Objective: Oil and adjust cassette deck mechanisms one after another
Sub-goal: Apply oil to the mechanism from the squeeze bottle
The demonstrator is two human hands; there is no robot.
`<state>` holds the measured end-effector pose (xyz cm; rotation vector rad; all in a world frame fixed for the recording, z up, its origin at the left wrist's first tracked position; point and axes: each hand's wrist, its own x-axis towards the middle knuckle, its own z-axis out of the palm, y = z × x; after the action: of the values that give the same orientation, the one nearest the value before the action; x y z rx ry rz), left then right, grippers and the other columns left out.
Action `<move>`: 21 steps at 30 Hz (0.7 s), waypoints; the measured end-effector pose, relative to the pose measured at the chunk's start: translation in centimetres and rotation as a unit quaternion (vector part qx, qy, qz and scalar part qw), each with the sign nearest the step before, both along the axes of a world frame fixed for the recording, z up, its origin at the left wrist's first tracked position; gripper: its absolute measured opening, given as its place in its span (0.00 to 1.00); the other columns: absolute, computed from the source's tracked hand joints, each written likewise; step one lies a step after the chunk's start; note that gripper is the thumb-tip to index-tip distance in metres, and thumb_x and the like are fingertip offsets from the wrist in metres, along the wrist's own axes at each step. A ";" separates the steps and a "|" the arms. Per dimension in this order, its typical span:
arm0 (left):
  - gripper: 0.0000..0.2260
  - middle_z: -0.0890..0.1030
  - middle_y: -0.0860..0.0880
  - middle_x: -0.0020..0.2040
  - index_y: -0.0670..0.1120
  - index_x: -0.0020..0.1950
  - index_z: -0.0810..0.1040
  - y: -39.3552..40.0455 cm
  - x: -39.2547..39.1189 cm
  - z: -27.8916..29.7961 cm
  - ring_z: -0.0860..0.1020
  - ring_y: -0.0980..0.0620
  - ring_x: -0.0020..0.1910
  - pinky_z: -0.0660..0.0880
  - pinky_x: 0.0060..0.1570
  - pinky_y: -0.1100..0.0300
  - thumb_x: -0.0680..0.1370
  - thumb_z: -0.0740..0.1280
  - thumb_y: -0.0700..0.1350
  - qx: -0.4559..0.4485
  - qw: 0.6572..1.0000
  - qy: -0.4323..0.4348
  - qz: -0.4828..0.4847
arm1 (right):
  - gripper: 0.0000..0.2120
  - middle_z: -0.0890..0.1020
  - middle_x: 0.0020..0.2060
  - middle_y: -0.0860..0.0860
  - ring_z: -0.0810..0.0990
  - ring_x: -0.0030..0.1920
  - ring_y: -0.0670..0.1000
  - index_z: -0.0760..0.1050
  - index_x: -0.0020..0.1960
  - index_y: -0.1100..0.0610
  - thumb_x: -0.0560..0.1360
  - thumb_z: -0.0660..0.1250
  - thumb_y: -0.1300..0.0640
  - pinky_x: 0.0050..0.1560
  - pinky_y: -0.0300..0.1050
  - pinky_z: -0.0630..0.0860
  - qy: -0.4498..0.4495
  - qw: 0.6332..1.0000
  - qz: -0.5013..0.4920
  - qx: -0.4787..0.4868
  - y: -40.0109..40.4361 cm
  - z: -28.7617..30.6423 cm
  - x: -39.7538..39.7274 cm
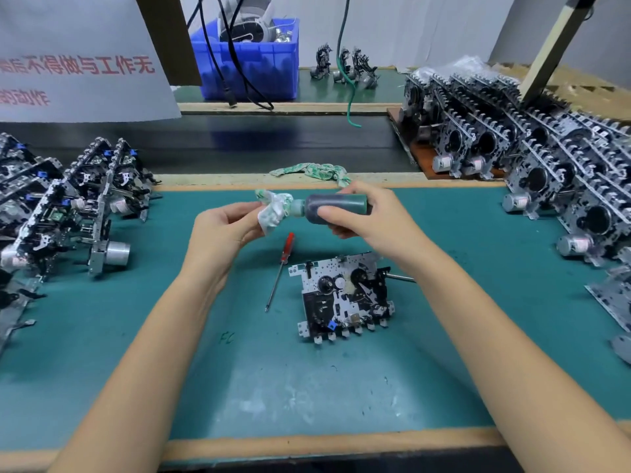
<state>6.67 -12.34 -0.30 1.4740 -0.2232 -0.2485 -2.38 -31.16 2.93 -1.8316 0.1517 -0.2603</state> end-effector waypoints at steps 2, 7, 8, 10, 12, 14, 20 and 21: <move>0.04 0.84 0.54 0.34 0.47 0.41 0.82 -0.2 -0.2 0.4 0.81 0.60 0.35 0.76 0.39 0.70 0.71 0.73 0.38 0.069 0.996 -0.063 0.005 | 0.11 0.83 0.38 0.55 0.80 0.36 0.48 0.75 0.48 0.59 0.71 0.73 0.55 0.39 0.43 0.78 0.015 0.999 0.003 -0.048 -0.4 0.0 -0.6; 0.08 0.82 0.55 0.30 0.48 0.37 0.82 -0.9 -0.6 0.7 0.78 0.59 0.30 0.76 0.37 0.69 0.72 0.72 0.36 0.132 0.985 -0.106 -0.018 | 0.13 0.83 0.40 0.53 0.78 0.35 0.46 0.74 0.48 0.55 0.70 0.74 0.51 0.33 0.35 0.72 0.071 0.995 -0.015 -0.075 -1.4 -0.7 -2.0; 0.07 0.82 0.55 0.29 0.47 0.38 0.82 -1.0 -0.8 0.6 0.78 0.60 0.29 0.76 0.36 0.70 0.72 0.72 0.36 0.135 0.985 -0.104 -0.023 | 0.13 0.82 0.40 0.54 0.77 0.34 0.47 0.74 0.48 0.55 0.69 0.75 0.52 0.34 0.36 0.71 0.077 0.995 -0.019 -0.068 -1.6 -1.0 -2.3; 0.05 0.82 0.55 0.29 0.45 0.40 0.82 -1.1 -0.8 0.2 0.78 0.61 0.29 0.75 0.35 0.71 0.72 0.72 0.36 0.125 0.988 -0.090 -0.018 | 0.14 0.81 0.39 0.52 0.76 0.33 0.45 0.73 0.47 0.56 0.68 0.75 0.53 0.33 0.32 0.71 0.071 0.996 -0.040 -0.047 -2.1 -1.6 -2.9; 0.03 0.82 0.56 0.30 0.44 0.42 0.82 -0.6 -0.6 -0.2 0.79 0.61 0.30 0.75 0.35 0.72 0.72 0.72 0.36 0.110 0.992 -0.068 0.010 | 0.13 0.81 0.41 0.52 0.78 0.33 0.42 0.72 0.46 0.54 0.68 0.75 0.53 0.34 0.30 0.71 0.048 0.995 -0.084 -0.015 -3.1 -2.0 -3.5; 0.04 0.82 0.55 0.30 0.44 0.42 0.82 0.4 -0.1 -0.9 0.79 0.61 0.30 0.75 0.35 0.72 0.73 0.72 0.36 0.131 0.988 -0.073 0.039 | 0.12 0.81 0.42 0.52 0.78 0.34 0.42 0.72 0.47 0.52 0.69 0.74 0.54 0.39 0.33 0.72 0.024 0.991 -0.127 0.026 -4.4 -2.3 -4.2; 0.04 0.81 0.53 0.40 0.47 0.46 0.83 1.5 -0.6 -2.3 0.78 0.58 0.37 0.69 0.38 0.72 0.74 0.70 0.40 0.311 0.912 -0.230 0.139 | 0.16 0.81 0.49 0.45 0.79 0.46 0.35 0.73 0.52 0.48 0.70 0.72 0.64 0.46 0.27 0.73 -0.040 0.979 -0.195 0.045 -6.9 -3.9 -4.6; 0.06 0.82 0.51 0.46 0.47 0.49 0.82 1.4 -0.9 -2.6 0.78 0.54 0.41 0.69 0.42 0.68 0.75 0.69 0.39 0.327 0.901 -0.253 0.132 | 0.16 0.81 0.51 0.46 0.78 0.49 0.37 0.72 0.52 0.49 0.71 0.72 0.64 0.48 0.28 0.73 -0.035 0.978 -0.201 0.035 -7.0 -4.3 -4.5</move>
<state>5.73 -10.95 -2.94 2.2060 -0.3751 0.3268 -6.90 -38.15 -1.35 -1.7069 0.4781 -0.5951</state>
